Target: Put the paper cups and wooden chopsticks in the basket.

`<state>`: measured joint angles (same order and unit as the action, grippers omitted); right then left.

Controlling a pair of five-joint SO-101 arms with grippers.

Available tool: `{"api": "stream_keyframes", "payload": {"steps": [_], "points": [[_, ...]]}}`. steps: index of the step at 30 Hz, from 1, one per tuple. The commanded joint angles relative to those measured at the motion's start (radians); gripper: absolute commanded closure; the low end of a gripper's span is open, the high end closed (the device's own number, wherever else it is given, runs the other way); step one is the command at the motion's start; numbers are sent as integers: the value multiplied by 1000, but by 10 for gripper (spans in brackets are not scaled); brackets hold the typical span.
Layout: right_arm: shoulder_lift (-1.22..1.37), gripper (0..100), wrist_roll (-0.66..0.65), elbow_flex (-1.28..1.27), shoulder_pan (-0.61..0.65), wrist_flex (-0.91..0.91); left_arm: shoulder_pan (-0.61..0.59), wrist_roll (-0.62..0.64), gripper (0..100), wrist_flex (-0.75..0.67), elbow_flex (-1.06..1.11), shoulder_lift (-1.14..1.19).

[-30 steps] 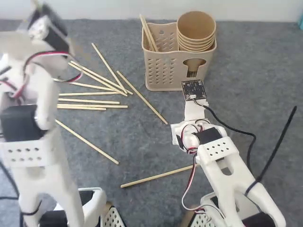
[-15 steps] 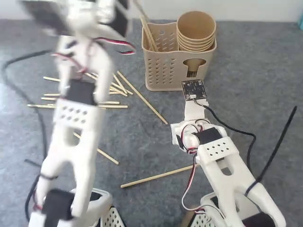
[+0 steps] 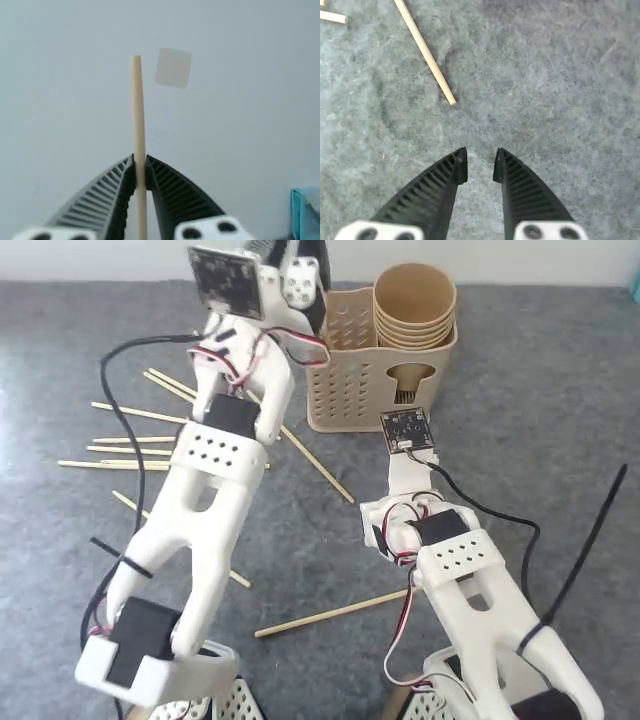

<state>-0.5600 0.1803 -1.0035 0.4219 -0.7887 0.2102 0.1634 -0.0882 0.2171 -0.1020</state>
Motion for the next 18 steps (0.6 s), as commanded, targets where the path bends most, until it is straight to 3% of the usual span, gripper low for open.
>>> {"api": "stream_keyframes", "payload": {"steps": [1,3,8,15,18], "points": [[-41,902,-28,6,-2,21,11,-12,987,-31,10,-3],[-41,902,-28,6,-2,21,8,-12,949,-31,12,9],[-39,902,-28,6,-2,19,-18,6,712,17,24,8],[-36,902,-29,6,-2,19,-87,34,718,158,-5,-104],[-41,900,-75,6,5,-2,-140,40,718,279,8,-206]]}}
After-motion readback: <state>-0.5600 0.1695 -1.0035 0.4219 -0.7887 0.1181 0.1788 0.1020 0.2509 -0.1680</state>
